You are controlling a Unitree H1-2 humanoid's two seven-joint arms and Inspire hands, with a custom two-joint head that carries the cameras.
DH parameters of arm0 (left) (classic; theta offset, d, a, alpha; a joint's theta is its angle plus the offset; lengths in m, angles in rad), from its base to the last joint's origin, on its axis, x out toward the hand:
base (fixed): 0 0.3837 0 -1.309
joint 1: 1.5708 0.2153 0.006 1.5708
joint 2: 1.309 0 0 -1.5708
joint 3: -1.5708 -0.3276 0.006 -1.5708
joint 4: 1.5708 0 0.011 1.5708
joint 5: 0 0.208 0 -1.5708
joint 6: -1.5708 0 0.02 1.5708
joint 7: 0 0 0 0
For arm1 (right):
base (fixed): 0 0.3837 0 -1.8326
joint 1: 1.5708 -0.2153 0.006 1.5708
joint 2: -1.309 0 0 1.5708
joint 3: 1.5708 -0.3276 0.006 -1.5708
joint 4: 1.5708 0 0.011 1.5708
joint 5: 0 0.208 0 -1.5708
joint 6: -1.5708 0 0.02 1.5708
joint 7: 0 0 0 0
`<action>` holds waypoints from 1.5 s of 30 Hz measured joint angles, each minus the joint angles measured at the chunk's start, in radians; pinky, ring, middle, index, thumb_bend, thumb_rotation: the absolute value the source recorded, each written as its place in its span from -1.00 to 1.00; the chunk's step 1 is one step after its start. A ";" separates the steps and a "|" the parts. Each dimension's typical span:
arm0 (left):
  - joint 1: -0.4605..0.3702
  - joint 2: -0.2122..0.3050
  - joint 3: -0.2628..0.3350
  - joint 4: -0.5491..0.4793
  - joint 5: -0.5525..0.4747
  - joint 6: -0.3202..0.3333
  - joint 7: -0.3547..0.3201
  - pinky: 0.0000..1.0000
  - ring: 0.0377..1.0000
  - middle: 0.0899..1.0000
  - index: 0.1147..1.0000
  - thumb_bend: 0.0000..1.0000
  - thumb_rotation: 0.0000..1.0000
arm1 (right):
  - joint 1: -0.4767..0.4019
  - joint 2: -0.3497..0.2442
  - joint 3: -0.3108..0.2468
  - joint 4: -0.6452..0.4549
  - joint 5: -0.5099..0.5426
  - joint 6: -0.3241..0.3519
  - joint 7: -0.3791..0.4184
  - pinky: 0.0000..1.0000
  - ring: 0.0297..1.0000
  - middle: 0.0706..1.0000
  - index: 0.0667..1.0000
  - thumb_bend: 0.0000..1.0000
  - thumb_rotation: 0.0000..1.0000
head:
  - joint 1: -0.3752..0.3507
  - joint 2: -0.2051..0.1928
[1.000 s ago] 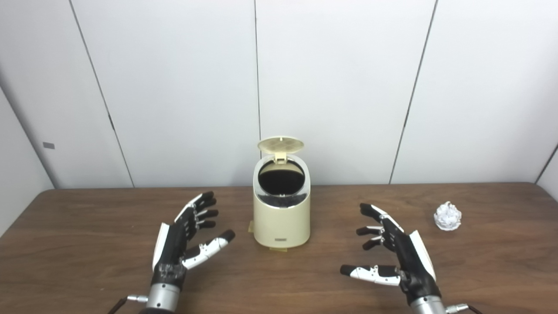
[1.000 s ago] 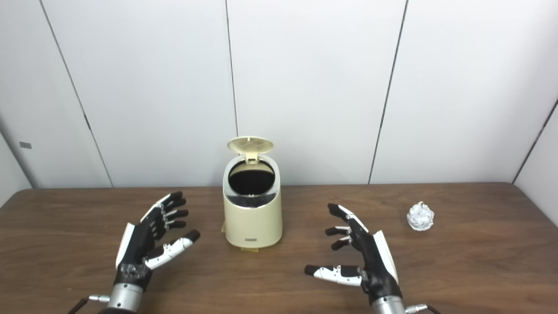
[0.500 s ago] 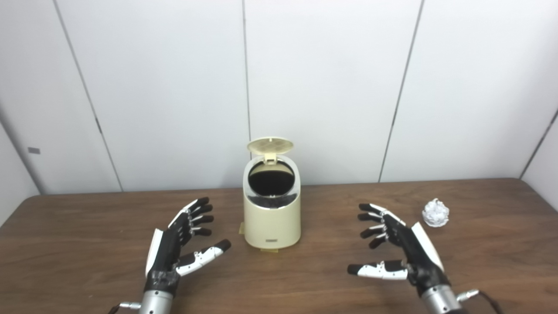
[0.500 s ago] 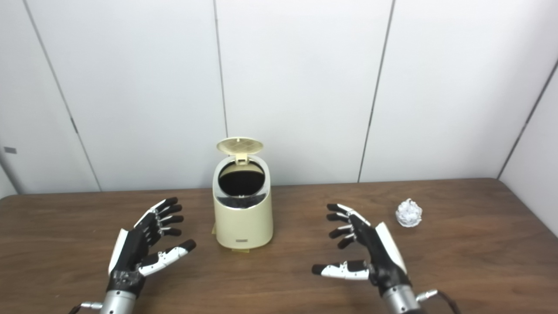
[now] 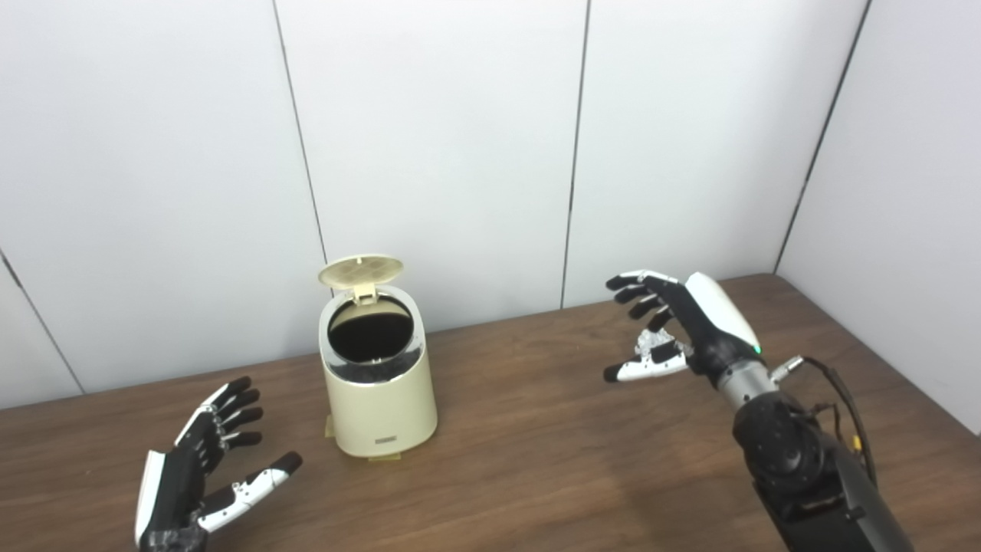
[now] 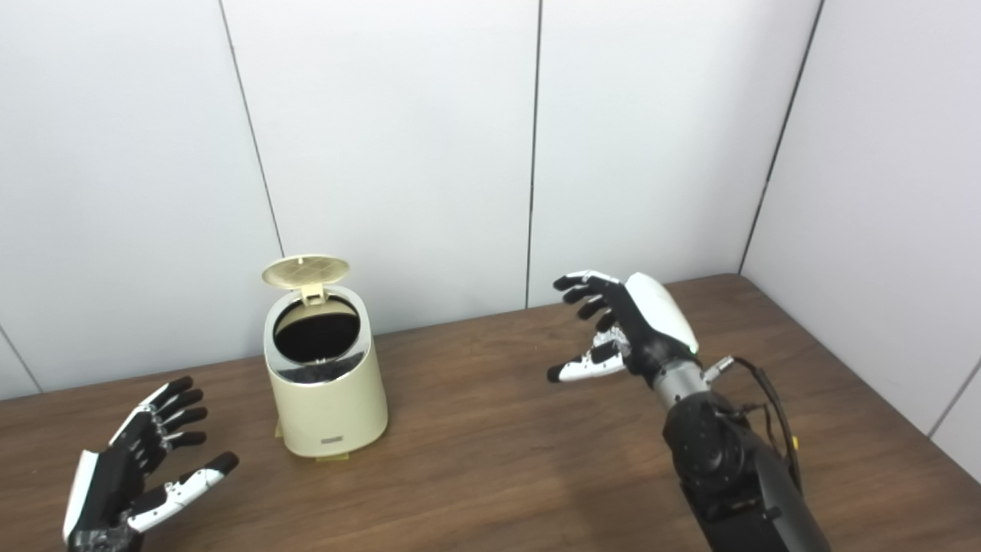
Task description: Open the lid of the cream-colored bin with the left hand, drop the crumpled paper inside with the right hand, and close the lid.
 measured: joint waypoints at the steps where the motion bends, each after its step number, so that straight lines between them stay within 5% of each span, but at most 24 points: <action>1: -0.001 0.002 0.002 0.003 -0.003 -0.002 0.000 0.42 0.54 0.61 0.72 0.55 -0.79 | -0.010 -0.018 -0.004 0.000 -0.006 0.000 0.000 0.15 0.36 0.41 0.48 0.71 -1.00 | -0.002 0.000; 8: -0.005 0.011 0.004 0.015 -0.040 -0.027 -0.025 0.45 0.60 0.67 0.80 0.47 -0.81 | -0.059 -0.147 0.007 0.010 -0.097 0.070 0.080 0.25 0.48 0.48 0.56 0.71 -0.79 | -0.018 -0.003; 13: -0.005 0.017 0.006 0.020 -0.050 -0.030 -0.038 0.47 0.61 0.68 0.82 0.44 -0.83 | -0.086 -0.212 0.069 0.065 -0.145 0.091 0.169 0.27 0.54 0.51 0.52 0.72 -0.77 | -0.020 -0.003; 21: -0.008 0.021 0.005 0.023 -0.028 -0.030 -0.032 0.44 0.63 0.70 0.76 0.51 -0.81 | -0.129 -0.214 0.169 0.179 -0.199 0.103 0.275 0.57 0.67 0.58 0.54 0.70 -0.65 | -0.017 -0.002; 33: -0.008 0.021 0.005 0.019 0.007 -0.008 -0.022 0.49 0.67 0.71 0.69 0.58 -0.73 | -0.243 -0.187 0.268 0.498 -0.198 0.028 0.264 0.37 0.54 0.56 0.60 0.79 -0.40 | -0.006 -0.003; 45: 0.004 0.020 0.005 -0.005 0.018 0.017 -0.021 0.53 0.67 0.70 0.70 0.55 -0.77 | -0.281 -0.165 0.292 0.574 -0.199 0.022 0.220 0.38 0.56 0.57 0.61 0.73 -0.47 | 0.001 0.008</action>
